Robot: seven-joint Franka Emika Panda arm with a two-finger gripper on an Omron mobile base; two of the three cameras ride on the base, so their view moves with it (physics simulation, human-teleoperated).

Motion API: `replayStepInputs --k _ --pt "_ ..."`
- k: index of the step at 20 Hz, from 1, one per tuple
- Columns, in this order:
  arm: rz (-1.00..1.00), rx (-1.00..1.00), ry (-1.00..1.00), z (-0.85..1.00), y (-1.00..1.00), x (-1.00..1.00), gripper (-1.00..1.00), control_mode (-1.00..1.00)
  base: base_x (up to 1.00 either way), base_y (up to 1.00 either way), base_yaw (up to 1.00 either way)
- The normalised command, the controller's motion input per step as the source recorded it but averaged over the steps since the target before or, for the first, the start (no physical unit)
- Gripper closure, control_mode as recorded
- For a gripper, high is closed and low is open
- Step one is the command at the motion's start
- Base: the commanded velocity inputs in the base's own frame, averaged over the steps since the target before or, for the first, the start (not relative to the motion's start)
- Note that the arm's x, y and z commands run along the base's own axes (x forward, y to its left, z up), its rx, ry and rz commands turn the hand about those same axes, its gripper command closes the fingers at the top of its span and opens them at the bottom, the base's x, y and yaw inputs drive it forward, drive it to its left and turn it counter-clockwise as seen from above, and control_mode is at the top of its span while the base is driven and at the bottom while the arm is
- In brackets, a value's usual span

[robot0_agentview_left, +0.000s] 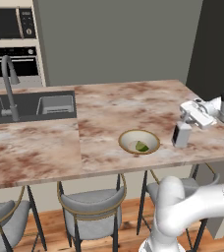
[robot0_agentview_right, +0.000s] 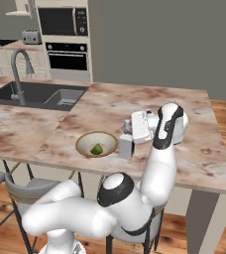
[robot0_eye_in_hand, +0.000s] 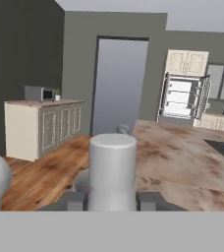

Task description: There is a bowl on the dining counter. Grab a lemon wedge from the fridge and place it in the bowl. Then get the liquor bottle and glass cup from the cabinet and place them next to the bowl.

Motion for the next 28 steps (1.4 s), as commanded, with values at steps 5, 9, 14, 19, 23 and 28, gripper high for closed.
replayStepInputs --k 5,9,14,19,23,28 --pt "0.0 -0.02 0.03 -0.23 -0.06 0.54 1.0 -1.0 0.0 0.0 0.0" --pt "0.0 -0.01 0.04 -0.28 -0.02 0.58 1.0 -1.0 0.0 0.0 0.0" --pt "0.0 -0.02 0.01 -0.28 -0.09 0.44 1.0 -1.0 0.0 0.0 0.0" --pt "0.0 -0.04 0.0 -0.29 -0.12 0.39 1.0 -1.0 0.0 0.0 0.0" --pt "0.0 -0.04 0.0 -0.31 -0.1 0.42 1.0 -1.0 0.0 0.0 0.0" --pt "0.0 -0.03 0.0 -0.31 -0.05 0.4 1.0 -1.0 0.0 0.0 0.0"
